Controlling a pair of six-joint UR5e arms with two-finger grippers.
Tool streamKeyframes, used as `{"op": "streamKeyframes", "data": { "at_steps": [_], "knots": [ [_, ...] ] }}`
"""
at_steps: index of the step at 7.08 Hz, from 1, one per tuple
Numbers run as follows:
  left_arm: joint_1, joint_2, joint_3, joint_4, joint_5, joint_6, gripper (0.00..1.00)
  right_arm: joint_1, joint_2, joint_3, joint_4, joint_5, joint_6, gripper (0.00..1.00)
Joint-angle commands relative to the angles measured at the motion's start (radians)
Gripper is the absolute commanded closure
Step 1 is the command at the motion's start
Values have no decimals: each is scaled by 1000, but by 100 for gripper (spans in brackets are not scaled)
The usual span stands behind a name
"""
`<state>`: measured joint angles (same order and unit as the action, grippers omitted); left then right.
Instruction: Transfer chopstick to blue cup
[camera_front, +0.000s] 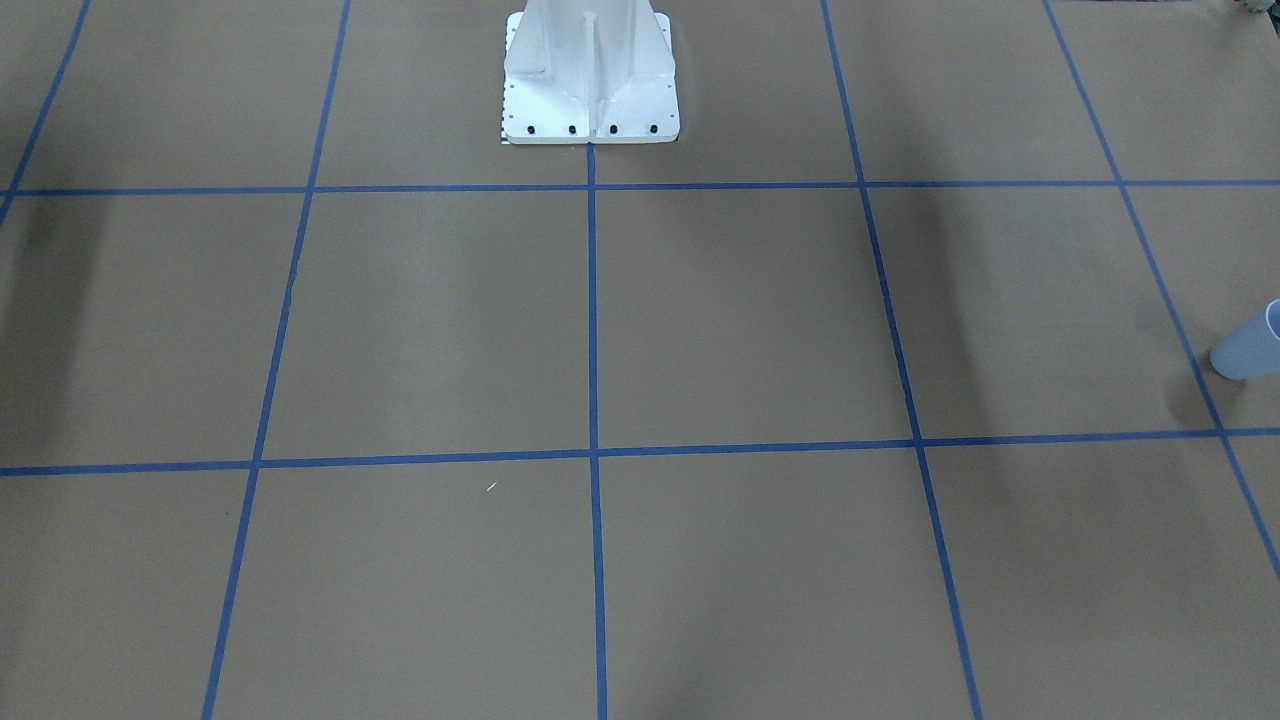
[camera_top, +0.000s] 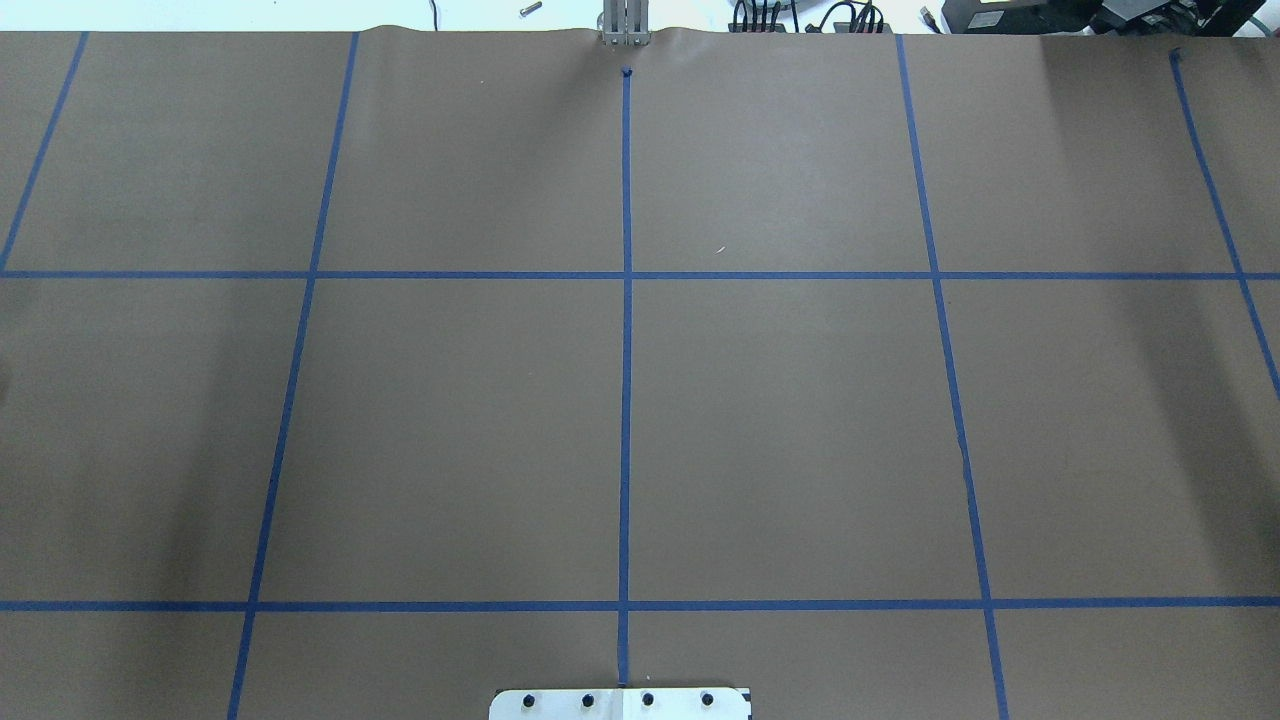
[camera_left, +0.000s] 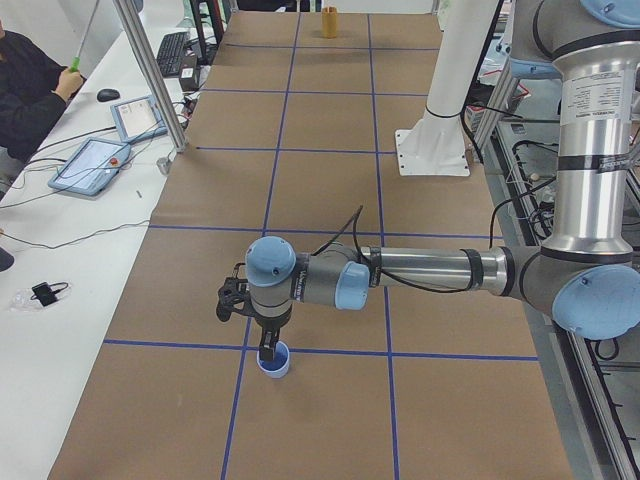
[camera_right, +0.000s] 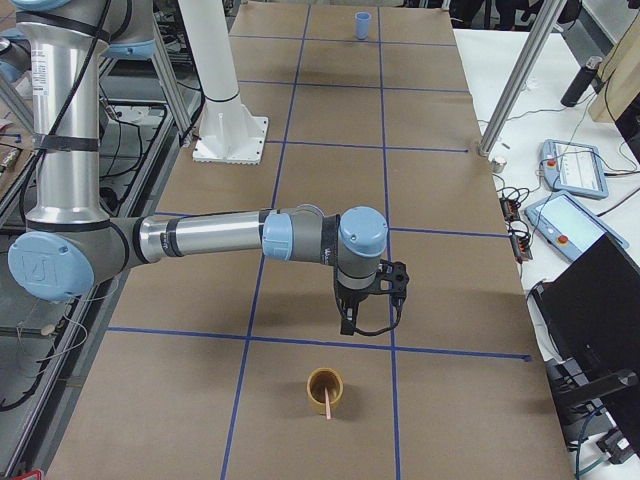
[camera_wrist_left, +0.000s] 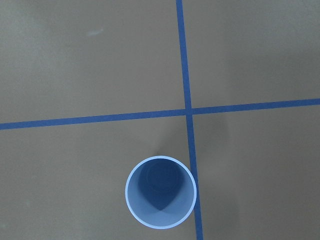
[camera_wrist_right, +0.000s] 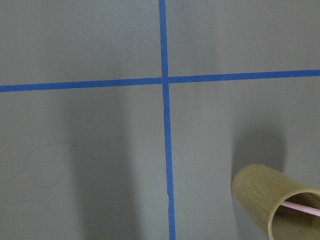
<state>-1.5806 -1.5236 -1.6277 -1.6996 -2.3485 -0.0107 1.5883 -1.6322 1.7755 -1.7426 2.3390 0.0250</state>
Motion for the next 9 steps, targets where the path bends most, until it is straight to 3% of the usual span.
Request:
{"op": "streamKeyframes", "data": {
  "at_steps": [1, 8, 9],
  "knots": [
    [1, 8, -3, -2, -1, 0, 1, -4, 0, 2, 2, -1, -2, 0],
    [2, 8, -6, -8, -3, 2, 1, -4, 0, 4, 0, 13, 1, 0],
    [4, 7, -3, -11, -3, 5, 1, -4, 0, 7, 0, 54, 3, 0]
  ]
}}
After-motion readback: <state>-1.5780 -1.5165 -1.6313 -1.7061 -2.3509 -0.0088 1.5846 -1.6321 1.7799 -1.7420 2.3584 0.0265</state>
